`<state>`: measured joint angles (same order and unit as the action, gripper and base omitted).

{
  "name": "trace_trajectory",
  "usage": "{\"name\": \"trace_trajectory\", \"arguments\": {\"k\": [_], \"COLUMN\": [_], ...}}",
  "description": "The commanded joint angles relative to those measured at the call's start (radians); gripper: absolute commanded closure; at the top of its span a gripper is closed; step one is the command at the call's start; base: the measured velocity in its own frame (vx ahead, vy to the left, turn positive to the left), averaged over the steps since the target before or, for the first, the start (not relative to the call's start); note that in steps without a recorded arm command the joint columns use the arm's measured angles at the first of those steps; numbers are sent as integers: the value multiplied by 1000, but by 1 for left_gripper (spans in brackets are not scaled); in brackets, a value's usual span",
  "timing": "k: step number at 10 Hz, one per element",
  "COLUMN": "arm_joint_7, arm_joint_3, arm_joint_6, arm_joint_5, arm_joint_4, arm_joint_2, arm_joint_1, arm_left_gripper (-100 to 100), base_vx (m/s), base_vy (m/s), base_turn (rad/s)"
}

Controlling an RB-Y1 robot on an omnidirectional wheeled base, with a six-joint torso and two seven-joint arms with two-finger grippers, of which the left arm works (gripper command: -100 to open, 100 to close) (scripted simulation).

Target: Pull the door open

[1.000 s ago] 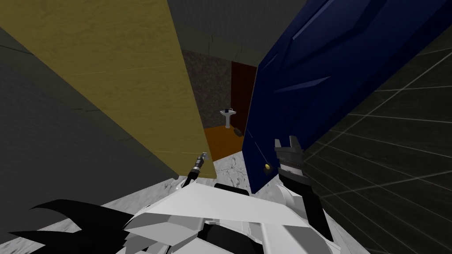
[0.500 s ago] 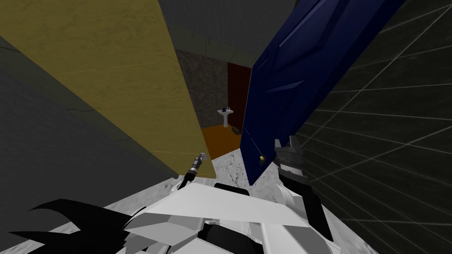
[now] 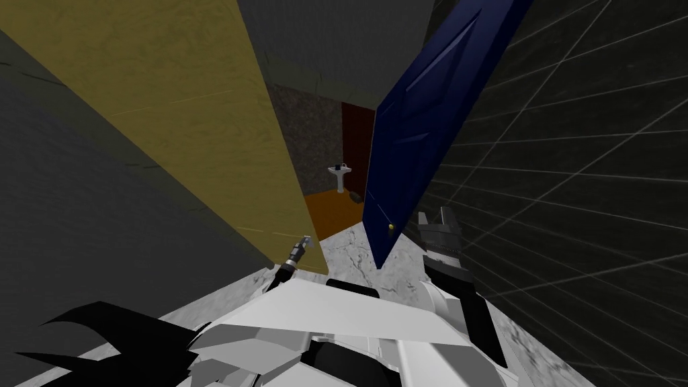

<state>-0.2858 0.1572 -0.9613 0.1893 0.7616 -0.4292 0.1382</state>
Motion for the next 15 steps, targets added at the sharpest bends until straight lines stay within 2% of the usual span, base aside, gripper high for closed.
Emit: {"name": "trace_trajectory", "arguments": {"k": [1, 2, 3, 4, 6, 8, 10, 11, 13, 14, 15], "arm_joint_7": [-19, -13, -27, -35, -43, -60, -60, -74, -80, -76, -78], "arm_joint_3": [24, 13, 29, 38, 47, 67, 67, 84, 91, 80, 64], "arm_joint_6": [-25, -17, -50, -70, -92, -137, -137, -175, -192, -174, -161], "arm_joint_5": [-9, -4, -8, -9, -10, -13, -13, -15, -16, -10, -30], "arm_joint_4": [6, -12, -20, -22, -24, -28, -28, -32, -33, -23, -26], "arm_joint_2": [-9, -9, -22, -31, -41, -61, -61, -78, -85, -90, -78], "arm_joint_1": [17, 2, 23, 34, 46, 71, 71, 92, 101, 101, 92], "arm_left_gripper": [100, 100, 100, 100, 100, 100, 100, 100, 100, 100, 100], "base_vx": [-231, -106, -153, -226, -160, -142, -89, -136, -159, -62, -120], "base_vy": [71, 30, 49, 92, 45, 55, 37, 15, 52, 24, 56], "base_turn": [-104, -10, -127, -202, -91, -137, -27, -141, -109, -7, -151]}}
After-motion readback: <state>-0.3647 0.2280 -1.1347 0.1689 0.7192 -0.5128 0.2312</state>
